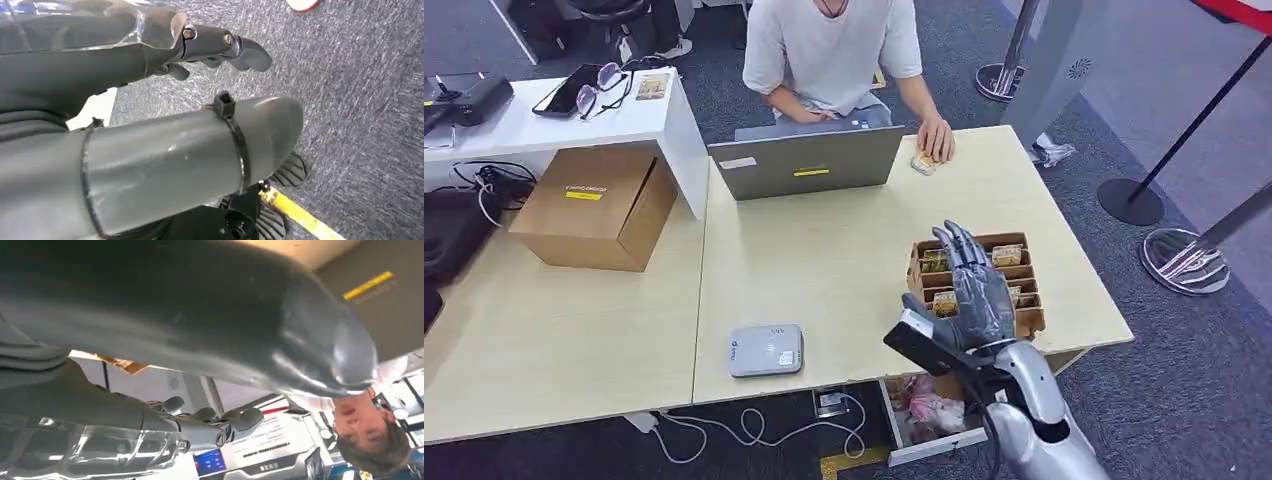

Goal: Pass the card to the sensor for recognition and then transmit it.

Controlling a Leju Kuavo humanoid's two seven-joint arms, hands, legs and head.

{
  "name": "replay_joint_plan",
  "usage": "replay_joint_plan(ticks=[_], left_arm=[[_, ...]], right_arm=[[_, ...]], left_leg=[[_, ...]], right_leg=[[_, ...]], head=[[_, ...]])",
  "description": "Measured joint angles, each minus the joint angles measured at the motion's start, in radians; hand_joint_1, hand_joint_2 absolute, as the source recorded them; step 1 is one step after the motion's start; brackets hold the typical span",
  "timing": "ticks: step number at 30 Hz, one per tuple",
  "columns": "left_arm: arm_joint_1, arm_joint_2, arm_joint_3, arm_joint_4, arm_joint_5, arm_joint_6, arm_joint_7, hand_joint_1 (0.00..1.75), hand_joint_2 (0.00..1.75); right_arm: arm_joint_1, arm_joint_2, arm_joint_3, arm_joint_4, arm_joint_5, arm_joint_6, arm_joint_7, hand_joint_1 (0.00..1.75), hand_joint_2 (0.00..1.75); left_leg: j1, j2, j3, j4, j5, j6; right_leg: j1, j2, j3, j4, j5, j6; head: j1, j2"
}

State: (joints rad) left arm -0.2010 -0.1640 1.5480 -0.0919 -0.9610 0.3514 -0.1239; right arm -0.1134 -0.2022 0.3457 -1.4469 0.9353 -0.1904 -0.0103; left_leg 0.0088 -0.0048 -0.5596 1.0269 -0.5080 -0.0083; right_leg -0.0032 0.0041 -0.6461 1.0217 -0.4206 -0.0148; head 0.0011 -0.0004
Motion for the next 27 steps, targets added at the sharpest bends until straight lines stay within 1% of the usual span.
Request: replay_joint_plan(ticks=[5,9,13,17,21,22,27], left_arm=[[0.01,0.001,0.0,0.0,0.004,-0.017,-0.016,0.0,0.0],[0.017,0.003,0.0,0.0,0.005,-0.027,-0.028,0.0,0.0],[0.027,0.005,0.0,0.0,0.013,-0.032,-0.044,0.0,0.0],[0.033,0.007,0.0,0.0,0.029,-0.035,-0.047,0.0,0.0],[0.04,0.009,0.0,0.0,0.052,-0.035,-0.052,0.0,0.0],[0.041,0.009,0.0,0.0,0.058,-0.035,-0.054,0.0,0.0],[0.044,0.01,0.0,0.0,0.077,-0.035,-0.055,0.0,0.0]], right_arm=[[0.013,-0.019,-0.008,-0.004,0.051,0.028,0.009,0.0,0.0],[0.017,-0.038,-0.006,-0.011,0.075,0.073,0.005,0.0,0.0],[0.01,-0.071,0.003,-0.011,0.082,0.13,0.002,0.0,0.0],[-0.021,-0.111,0.026,-0.011,0.078,0.197,0.0,0.0,0.0],[-0.078,-0.145,0.058,-0.006,0.083,0.253,0.003,0.0,0.0],[-0.098,-0.154,0.07,-0.002,0.085,0.265,0.002,0.0,1.75],[-0.204,-0.198,0.134,0.04,0.064,0.295,-0.01,0.0,1.75]], left_leg=[[0.0,0.0,0.0,0.0,0.0,0.0],[0.0,0.0,0.0,0.0,0.0,0.0],[0.0,0.0,-0.001,0.0,0.0,0.0],[0.0,0.0,-0.001,0.0,0.0,0.0],[0.0,0.0,-0.001,0.0,0.0,0.0],[0.0,0.0,-0.001,0.0,0.0,0.0],[0.0,0.0,-0.001,0.0,0.0,0.0]], right_leg=[[0.0,0.0,0.0,0.0,0.0,0.0],[0.0,0.0,0.0,0.0,0.0,0.0],[0.0,0.0,0.0,0.0,0.0,0.0],[-0.001,0.0,0.0,0.0,0.0,0.0],[-0.001,0.0,0.0,0.0,0.0,0.0],[-0.001,0.0,0.0,0.0,0.0,0.0],[-0.001,0.0,0.0,0.0,0.0,0.0]], head=[[0.0,0.0],[0.0,0.0],[0.0,0.0],[0.0,0.0],[0.0,0.0],[0.0,0.0],[0.0,0.0]])
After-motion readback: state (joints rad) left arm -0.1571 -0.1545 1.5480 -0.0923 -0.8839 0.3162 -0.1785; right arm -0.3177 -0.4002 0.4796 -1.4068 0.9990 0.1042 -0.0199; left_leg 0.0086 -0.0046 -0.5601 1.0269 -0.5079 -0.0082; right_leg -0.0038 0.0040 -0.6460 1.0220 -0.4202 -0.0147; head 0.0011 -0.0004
